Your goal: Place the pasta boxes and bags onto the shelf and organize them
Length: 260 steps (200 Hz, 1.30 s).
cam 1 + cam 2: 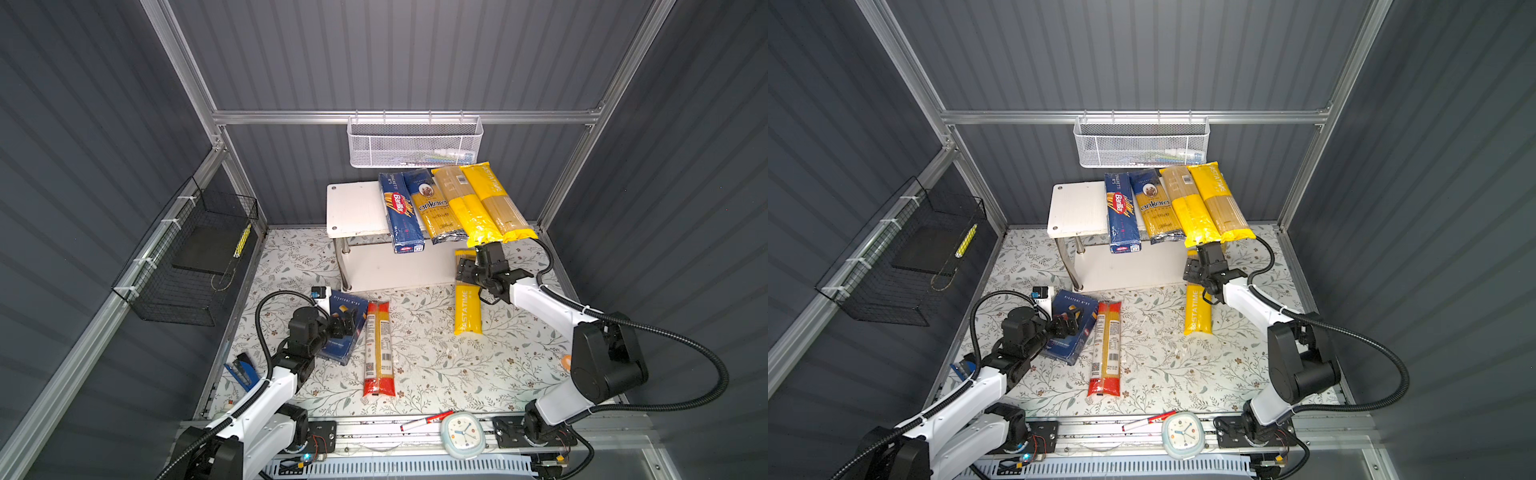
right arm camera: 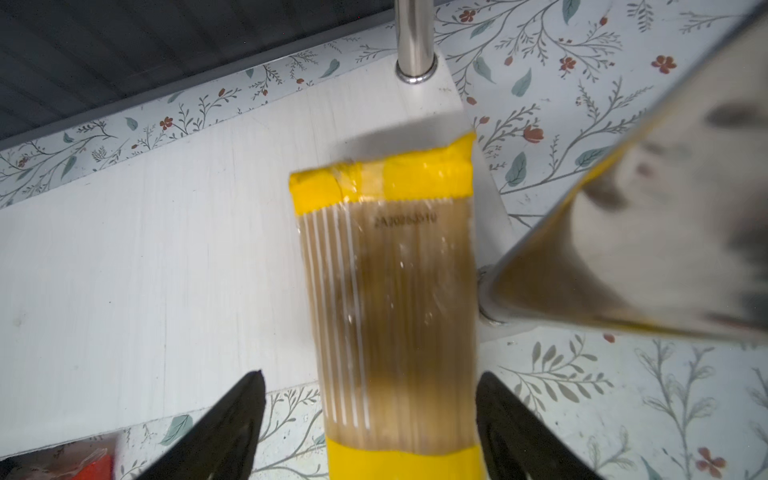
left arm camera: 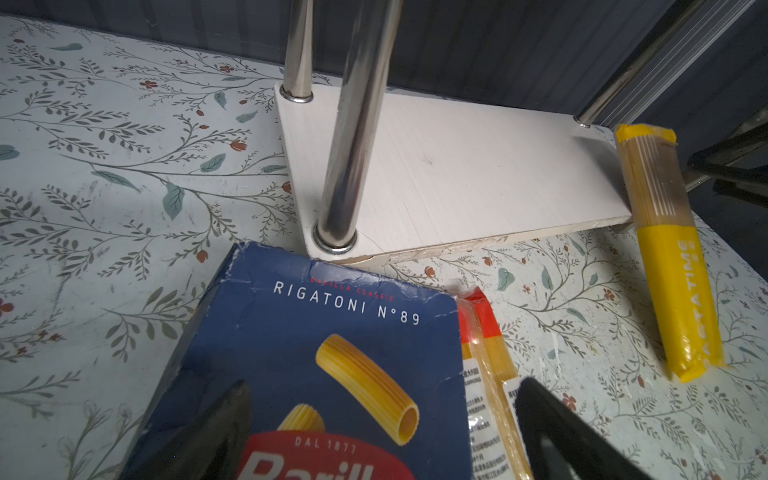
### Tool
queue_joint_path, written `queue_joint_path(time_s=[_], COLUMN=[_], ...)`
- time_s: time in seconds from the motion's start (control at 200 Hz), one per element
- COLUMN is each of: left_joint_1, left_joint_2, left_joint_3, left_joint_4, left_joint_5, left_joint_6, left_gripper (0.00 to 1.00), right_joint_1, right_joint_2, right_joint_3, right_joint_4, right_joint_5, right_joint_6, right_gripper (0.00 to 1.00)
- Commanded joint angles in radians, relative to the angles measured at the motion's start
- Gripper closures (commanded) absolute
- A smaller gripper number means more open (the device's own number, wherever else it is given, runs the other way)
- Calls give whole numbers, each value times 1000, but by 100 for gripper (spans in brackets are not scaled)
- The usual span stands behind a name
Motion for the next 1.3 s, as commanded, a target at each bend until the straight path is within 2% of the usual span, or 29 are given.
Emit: queue_joint_path(time_s=[0.0, 0.125, 0.3, 0.495, 0.66, 0.785, 0.941, 1.081, 1.296], left_joint_1=[-2, -2, -2, -2, -2, -2, -2, -2, -2], left_joint_2=[-15, -14, 1, -2, 19, 33, -7, -47, -21], left_joint_3=[25, 24, 28, 27, 51, 55, 28, 6, 17], left_joint_4=[-12, -9, -8, -10, -40, -26, -20, -17, -15], left_joint_5=[-1, -4, -2, -13, -92, -88, -74, -79, -70], left_joint_6=[1, 1, 2, -2, -7, -2, 1, 0, -4], left_gripper=[0, 1, 0, 0, 0, 0, 1, 0, 1], right_joint_1=[-1, 21, 107, 199, 213, 220, 224, 235, 254], right_joint_2=[-47, -129, -313, -564, -672, -672, -608, -560, -456], right_joint_3=[-53, -131, -251, -440, -561, -596, -578, -574, -541], right_joint_4=[-5, -7, -133, -274, -275, -229, -229, -150, -120], right_joint_5=[-8, -8, 56, 84, 66, 48, 65, 65, 83], right_joint_6=[31, 53, 105, 233, 278, 276, 257, 252, 245], right_gripper=[23, 19, 8, 4, 1, 1, 1, 1, 1])
